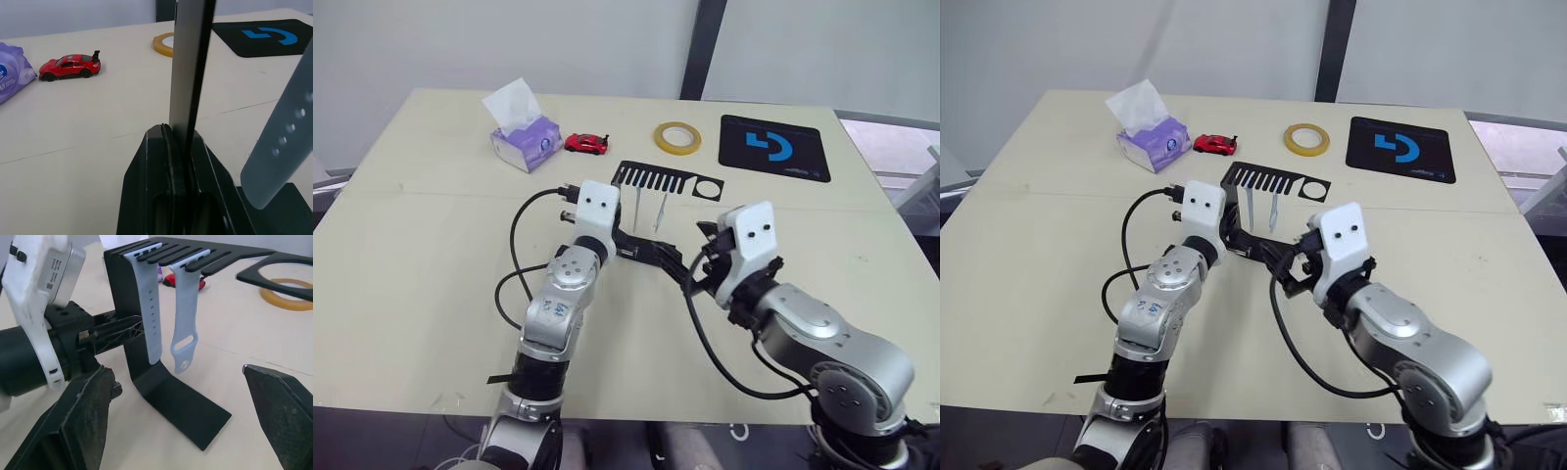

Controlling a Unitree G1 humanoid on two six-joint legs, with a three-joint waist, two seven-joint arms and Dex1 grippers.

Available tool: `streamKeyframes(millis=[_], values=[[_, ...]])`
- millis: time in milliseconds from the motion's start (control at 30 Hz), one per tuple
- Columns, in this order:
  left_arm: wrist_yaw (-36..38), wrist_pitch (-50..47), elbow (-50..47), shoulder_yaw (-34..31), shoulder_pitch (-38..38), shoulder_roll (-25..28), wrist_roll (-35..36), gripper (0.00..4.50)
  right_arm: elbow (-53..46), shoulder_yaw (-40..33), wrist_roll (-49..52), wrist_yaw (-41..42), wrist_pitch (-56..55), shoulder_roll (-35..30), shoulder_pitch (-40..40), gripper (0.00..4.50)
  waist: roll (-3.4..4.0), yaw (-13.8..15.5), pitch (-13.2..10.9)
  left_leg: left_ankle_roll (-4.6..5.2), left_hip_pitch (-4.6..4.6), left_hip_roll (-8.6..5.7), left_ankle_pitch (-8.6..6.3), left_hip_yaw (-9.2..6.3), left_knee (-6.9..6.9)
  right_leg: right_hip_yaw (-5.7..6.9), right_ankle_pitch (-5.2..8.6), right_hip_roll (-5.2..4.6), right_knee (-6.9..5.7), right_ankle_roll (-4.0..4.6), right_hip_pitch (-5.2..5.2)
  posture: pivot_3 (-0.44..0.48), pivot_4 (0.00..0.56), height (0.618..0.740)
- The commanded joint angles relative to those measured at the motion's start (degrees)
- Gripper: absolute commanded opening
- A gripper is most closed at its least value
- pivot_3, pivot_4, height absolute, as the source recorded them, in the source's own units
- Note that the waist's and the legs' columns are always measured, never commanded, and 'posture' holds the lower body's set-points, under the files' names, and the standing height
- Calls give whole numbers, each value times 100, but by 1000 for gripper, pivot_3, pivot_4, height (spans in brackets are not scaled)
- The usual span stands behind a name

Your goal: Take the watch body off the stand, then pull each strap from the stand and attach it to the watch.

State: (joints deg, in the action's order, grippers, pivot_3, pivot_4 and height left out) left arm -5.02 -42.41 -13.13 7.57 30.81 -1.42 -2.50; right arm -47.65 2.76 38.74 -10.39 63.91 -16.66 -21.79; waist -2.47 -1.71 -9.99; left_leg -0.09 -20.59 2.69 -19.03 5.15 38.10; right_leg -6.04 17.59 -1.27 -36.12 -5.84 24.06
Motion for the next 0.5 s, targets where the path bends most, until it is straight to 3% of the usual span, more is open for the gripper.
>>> streamKeyframes(millis=[33,167,500], values=[[-143,11,-59,-18,102,-77,-158,18,-48,161,-415,-296,77,185,-240,4500,0,-4,0,-1,-5,-2,1,0,0,1,0,-2,-3,0,7,0,150,738],[-180,50,-41,4,114,-117,-173,18,187,298,-822,-440,86,382,-446,4500,1,-2,1,-24,-58,-11,26,3,14,6,-1,-13,-42,-1,71,0,150,738],[-247,101,-50,-6,63,-181,-202,18,647,470,-1545,-421,-88,917,-769,4500,1,-12,1,-16,-62,-14,24,0,12,13,-1,-13,-42,-1,73,0,150,738]])
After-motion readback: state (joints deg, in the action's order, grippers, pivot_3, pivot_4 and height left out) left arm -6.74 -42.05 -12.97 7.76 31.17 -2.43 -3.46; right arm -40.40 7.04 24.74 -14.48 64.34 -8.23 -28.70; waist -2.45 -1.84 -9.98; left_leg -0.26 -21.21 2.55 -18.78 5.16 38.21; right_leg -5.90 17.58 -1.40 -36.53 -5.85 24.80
